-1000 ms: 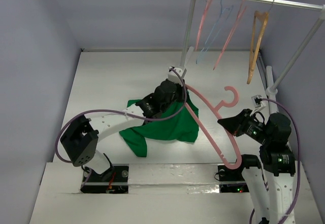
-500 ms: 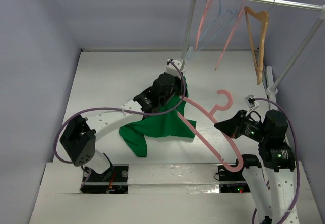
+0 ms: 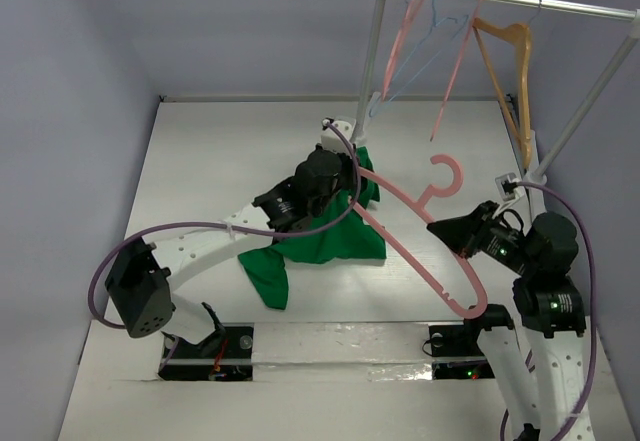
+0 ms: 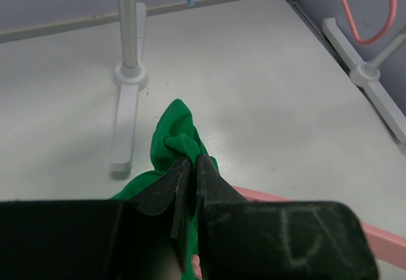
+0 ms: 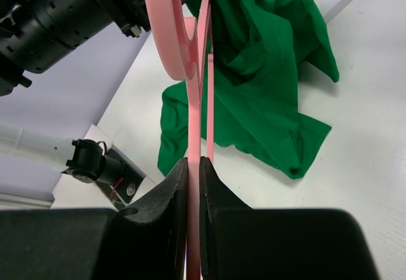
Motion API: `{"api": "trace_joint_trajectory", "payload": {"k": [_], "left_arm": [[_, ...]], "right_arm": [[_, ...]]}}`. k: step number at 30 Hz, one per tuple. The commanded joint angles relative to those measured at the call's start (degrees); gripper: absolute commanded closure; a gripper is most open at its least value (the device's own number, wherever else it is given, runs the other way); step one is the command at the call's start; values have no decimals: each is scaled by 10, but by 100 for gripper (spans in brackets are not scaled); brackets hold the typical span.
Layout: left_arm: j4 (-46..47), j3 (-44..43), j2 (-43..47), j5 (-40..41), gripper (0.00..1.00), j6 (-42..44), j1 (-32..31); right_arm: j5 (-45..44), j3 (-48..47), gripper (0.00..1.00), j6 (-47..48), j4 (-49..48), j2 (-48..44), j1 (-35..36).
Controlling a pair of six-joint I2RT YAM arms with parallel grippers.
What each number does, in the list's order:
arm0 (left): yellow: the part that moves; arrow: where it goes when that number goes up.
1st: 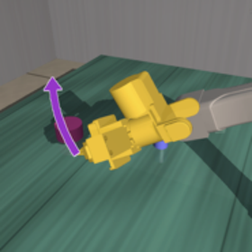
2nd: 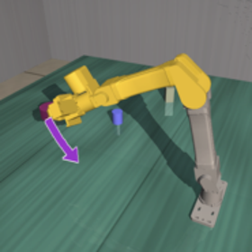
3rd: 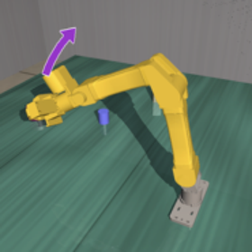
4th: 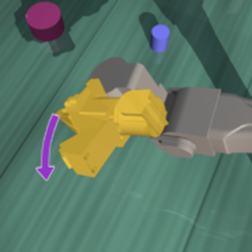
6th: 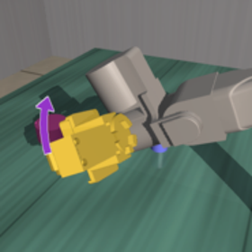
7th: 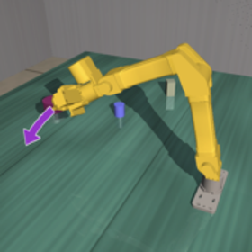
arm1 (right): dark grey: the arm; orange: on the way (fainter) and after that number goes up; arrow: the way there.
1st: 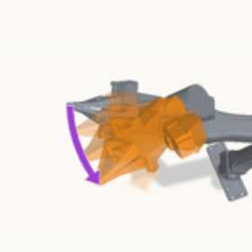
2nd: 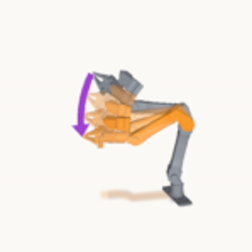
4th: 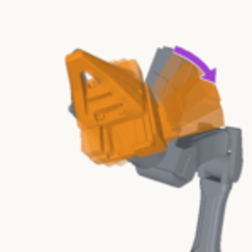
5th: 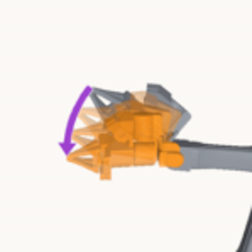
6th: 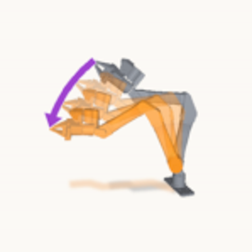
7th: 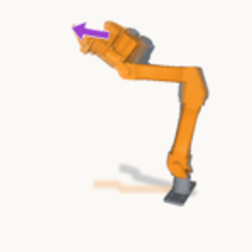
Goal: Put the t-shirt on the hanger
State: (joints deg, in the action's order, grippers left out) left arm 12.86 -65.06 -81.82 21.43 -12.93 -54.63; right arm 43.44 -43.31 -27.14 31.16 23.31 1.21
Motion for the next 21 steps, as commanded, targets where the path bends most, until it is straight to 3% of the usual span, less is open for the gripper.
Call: {"api": "trace_joint_trajectory", "payload": {"k": [1,15,21], "left_arm": [[-1,-34,19,31,100,22,4],[-21,-54,44,41,100,48,15],[-15,-40,40,-31,100,21,9]], "right_arm": [[-6,-44,100,19,2,-14,3],[-27,-71,100,54,78,-27,3],[-22,-35,100,29,18,-14,3]]}}
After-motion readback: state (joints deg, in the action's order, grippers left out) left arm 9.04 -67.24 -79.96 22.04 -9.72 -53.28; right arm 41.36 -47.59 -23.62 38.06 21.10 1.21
